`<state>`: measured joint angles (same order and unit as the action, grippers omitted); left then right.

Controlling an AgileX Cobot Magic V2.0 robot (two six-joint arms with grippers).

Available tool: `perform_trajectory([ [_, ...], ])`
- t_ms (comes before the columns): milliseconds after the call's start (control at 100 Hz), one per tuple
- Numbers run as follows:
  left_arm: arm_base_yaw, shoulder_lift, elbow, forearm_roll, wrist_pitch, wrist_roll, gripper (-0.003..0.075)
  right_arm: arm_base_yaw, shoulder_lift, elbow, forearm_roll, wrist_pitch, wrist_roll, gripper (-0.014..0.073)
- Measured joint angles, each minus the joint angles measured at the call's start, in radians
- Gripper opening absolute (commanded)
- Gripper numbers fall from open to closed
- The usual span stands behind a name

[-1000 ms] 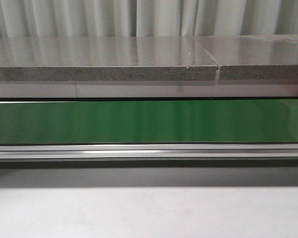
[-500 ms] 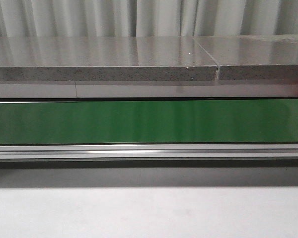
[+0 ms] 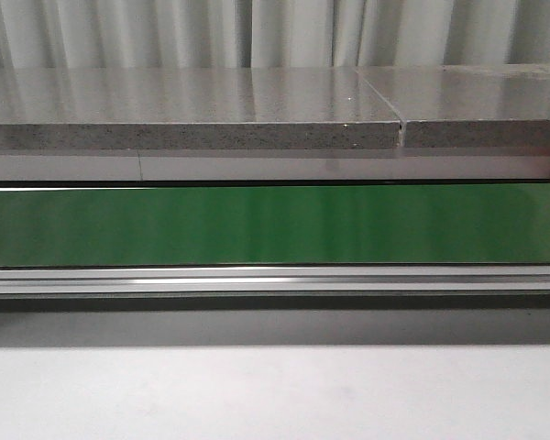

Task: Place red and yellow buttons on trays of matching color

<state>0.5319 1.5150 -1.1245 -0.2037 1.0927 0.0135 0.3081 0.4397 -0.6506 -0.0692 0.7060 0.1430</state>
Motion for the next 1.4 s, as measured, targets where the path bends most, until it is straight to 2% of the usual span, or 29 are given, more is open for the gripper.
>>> perform_trajectory([
  [170, 0.000, 0.059, -0.025, 0.024, 0.011, 0.003, 0.0454, 0.000, 0.000, 0.000, 0.000, 0.000, 0.000, -0.0067],
  [400, 0.000, 0.103, -0.028, 0.030, 0.021, 0.006, 0.0375, 0.000, 0.000, 0.000, 0.000, 0.000, 0.000, -0.0067],
  [1030, 0.000, 0.210, -0.030, 0.034, 0.021, 0.006, 0.0375, 0.000, 0.000, 0.000, 0.000, 0.000, 0.000, -0.0067],
  [1400, 0.000, 0.220, -0.030, 0.034, -0.027, 0.006, 0.0375, 0.000, 0.000, 0.000, 0.000, 0.000, 0.000, -0.0067],
])
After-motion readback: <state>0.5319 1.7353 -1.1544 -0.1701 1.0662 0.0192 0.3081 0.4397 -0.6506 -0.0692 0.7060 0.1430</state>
